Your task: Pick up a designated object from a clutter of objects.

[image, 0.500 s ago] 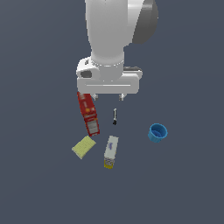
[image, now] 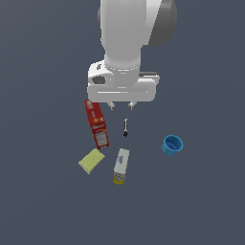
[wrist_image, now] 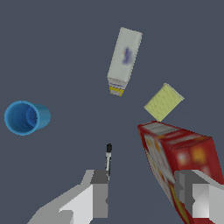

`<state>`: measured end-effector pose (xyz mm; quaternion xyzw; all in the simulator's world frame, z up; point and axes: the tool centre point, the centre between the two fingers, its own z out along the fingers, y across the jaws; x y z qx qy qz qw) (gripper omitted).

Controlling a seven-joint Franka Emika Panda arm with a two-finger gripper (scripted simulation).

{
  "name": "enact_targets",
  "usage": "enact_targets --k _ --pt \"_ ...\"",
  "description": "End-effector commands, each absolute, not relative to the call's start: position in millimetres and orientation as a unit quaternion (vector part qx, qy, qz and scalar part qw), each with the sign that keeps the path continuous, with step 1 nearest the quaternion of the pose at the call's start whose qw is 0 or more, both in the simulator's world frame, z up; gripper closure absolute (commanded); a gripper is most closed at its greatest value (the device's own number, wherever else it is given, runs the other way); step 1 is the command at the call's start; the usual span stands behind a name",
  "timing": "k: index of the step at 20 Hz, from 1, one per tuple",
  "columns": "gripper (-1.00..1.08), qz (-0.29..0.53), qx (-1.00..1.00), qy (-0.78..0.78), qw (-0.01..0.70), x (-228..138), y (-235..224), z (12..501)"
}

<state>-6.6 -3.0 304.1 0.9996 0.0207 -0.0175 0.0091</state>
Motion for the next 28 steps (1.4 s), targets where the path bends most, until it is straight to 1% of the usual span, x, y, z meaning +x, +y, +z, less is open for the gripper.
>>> enact_targets --k 1,8,14,22,28 --pt "-0.20 -0.018 1.000 0.022 0.009 -6.4 -2.6 303.7" --pt "-0.20 -0.026 0.999 0.032 0.012 1.5 14.6 293.4" --pt "-0.20 -0.042 0.998 0.052 0.016 14.6 49.5 271.8" --pt "-0.20 -0.075 0.992 0.095 0.022 30.5 129.4 219.8" --pt "-0.20 -0.102 0.986 0.128 0.025 29.9 197.9 171.8"
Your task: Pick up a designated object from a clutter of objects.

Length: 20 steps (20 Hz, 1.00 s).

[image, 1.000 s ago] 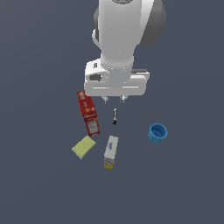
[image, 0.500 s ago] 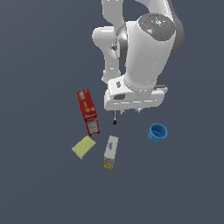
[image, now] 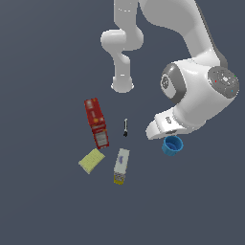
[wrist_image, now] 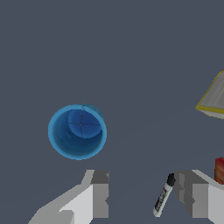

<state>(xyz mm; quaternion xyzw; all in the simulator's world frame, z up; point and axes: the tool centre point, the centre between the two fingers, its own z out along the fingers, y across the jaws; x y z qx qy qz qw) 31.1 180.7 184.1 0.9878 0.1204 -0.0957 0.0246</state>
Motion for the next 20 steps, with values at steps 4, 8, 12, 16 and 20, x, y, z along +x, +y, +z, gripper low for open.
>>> enact_targets --k 4,8,12,16,20 --pt "-0.20 -0.117 0.982 0.146 0.027 24.0 235.5 144.1" --pt "-0.20 -0.129 0.979 0.158 0.028 17.1 263.2 122.8" --pt "-0.20 -0.136 0.976 0.166 0.028 11.2 281.3 108.3" --pt "-0.20 -0.140 0.975 0.170 0.028 7.9 290.3 101.0" --pt "-0.20 -0.141 0.975 0.170 0.028 7.3 290.2 100.6"
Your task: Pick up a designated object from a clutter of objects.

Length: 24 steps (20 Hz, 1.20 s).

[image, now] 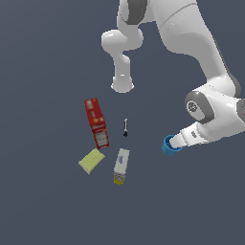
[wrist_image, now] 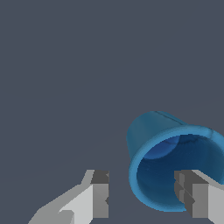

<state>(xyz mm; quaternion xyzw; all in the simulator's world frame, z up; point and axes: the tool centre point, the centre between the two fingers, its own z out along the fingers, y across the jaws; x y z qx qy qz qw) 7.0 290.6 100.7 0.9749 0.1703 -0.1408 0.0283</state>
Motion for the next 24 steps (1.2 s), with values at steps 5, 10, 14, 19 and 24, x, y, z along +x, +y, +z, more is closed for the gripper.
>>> enact_targets --k 5,10,14,19,24 --pt "-0.20 -0.141 0.975 0.170 0.028 3.9 289.3 88.5" --pt "-0.20 -0.141 0.975 0.170 0.028 -0.8 288.2 73.1" --pt "1.08 -0.141 0.975 0.170 0.028 -1.3 288.0 71.8" --pt "1.08 -0.141 0.975 0.170 0.028 -1.3 288.0 71.8" --pt "1.08 -0.141 0.975 0.170 0.028 -1.3 287.9 72.3"
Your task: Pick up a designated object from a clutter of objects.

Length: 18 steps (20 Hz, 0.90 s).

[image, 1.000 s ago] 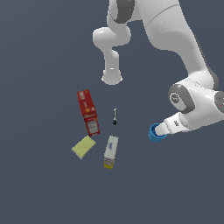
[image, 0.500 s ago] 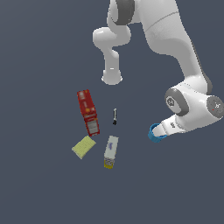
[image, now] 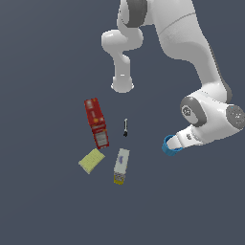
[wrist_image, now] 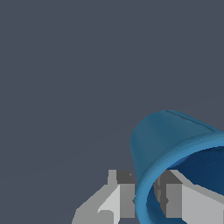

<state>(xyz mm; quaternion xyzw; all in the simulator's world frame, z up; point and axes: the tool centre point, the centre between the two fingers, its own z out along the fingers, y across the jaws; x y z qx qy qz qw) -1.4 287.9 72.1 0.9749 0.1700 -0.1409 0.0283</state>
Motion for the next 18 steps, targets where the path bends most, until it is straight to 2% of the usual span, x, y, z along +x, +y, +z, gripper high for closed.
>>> enact_targets --k 1,9,18 --pt "1.08 -0.141 0.975 0.170 0.028 -1.2 287.3 73.1" --pt "1.08 -0.141 0.975 0.170 0.028 3.3 265.4 99.4" --pt "1.08 -0.141 0.975 0.170 0.028 16.1 203.9 174.8"
